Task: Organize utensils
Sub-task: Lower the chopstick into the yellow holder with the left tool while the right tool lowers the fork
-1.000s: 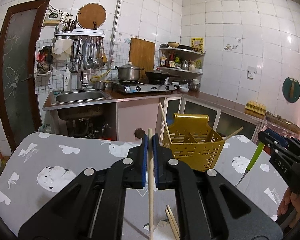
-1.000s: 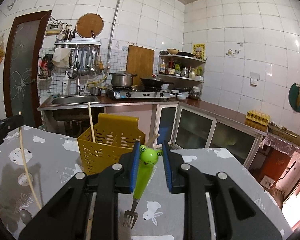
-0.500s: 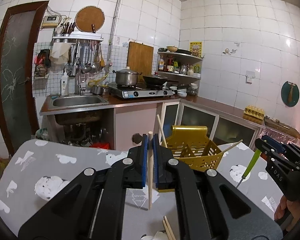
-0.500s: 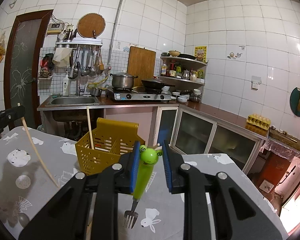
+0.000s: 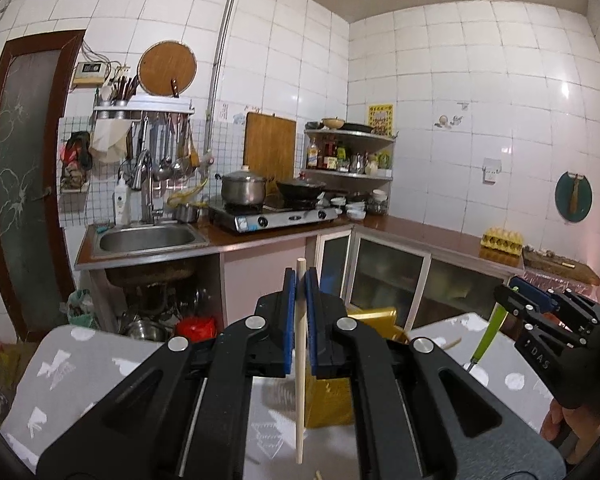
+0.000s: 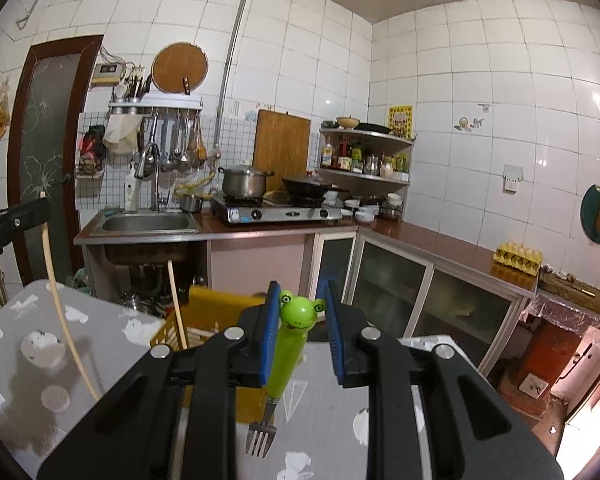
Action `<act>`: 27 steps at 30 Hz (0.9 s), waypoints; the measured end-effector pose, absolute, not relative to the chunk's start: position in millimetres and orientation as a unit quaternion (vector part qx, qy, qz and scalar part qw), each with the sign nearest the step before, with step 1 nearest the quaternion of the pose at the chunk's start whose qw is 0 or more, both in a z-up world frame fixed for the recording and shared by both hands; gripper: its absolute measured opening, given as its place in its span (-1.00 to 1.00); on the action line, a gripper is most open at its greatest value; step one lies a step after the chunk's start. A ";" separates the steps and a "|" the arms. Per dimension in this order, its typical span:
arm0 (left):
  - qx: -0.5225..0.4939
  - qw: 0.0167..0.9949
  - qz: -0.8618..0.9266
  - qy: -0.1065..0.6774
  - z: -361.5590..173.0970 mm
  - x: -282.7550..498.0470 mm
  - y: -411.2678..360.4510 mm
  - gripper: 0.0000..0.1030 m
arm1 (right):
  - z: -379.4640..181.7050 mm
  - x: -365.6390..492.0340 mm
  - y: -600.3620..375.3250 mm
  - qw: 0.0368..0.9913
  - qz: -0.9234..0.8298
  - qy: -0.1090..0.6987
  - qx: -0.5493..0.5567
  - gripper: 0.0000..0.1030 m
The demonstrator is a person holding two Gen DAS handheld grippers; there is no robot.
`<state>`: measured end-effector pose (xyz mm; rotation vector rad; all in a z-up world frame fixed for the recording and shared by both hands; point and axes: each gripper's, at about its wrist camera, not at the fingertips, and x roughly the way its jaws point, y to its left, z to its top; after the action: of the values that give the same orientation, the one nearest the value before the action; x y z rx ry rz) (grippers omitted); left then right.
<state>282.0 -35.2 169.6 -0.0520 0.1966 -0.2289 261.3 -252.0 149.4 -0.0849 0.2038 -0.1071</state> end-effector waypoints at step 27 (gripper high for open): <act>-0.025 0.981 -0.151 0.122 137.3 426.6 -111.0 -0.92 | 136.9 388.3 -261.0 0.989 -0.051 0.135 -0.038 -0.56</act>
<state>426.6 -111.0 137.3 -0.0511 0.2449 -0.3047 388.3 -261.0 136.9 -0.0753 0.2708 -0.1014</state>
